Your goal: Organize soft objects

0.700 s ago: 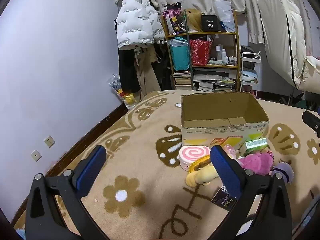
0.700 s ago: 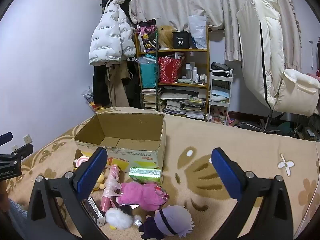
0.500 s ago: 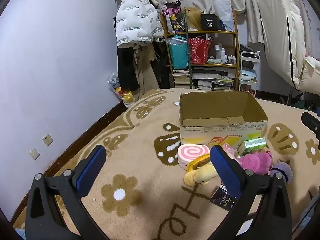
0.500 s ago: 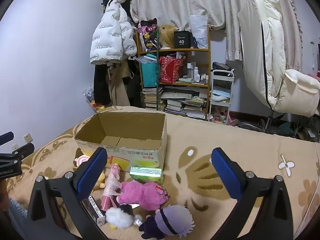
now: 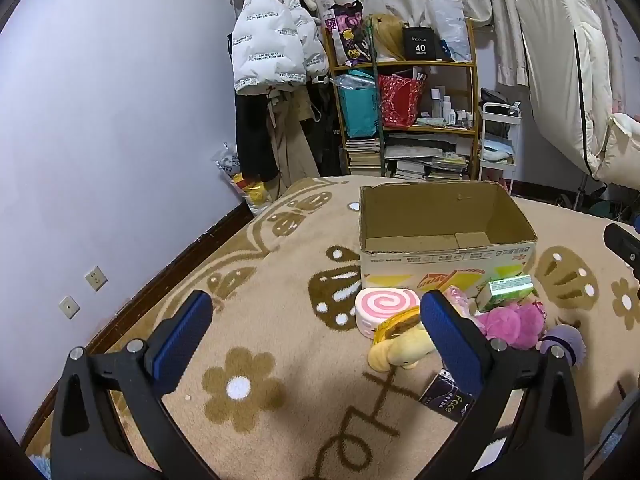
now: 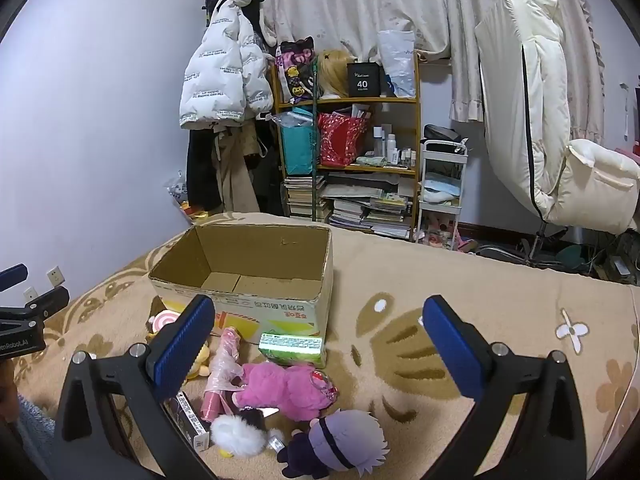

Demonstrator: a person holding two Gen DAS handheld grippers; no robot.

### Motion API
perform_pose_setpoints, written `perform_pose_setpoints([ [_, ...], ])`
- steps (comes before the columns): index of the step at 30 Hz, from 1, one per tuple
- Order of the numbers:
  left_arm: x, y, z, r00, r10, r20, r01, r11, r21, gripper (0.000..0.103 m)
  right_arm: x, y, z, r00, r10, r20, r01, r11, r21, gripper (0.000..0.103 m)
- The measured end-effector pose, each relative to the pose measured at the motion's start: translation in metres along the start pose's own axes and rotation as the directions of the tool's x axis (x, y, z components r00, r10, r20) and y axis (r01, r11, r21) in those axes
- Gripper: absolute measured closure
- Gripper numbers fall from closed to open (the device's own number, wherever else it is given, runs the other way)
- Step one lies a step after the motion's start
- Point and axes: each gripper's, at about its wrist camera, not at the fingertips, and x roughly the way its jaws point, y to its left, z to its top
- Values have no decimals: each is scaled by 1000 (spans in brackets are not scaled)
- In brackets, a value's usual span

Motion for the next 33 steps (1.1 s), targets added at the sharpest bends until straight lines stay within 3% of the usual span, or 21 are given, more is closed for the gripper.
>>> perform_pose_setpoints([
  [33, 2, -1, -1, 1000, -1, 1, 1, 1000, -4, 0, 0, 2, -1, 1000, 0, 2, 0, 1000, -2, 0],
])
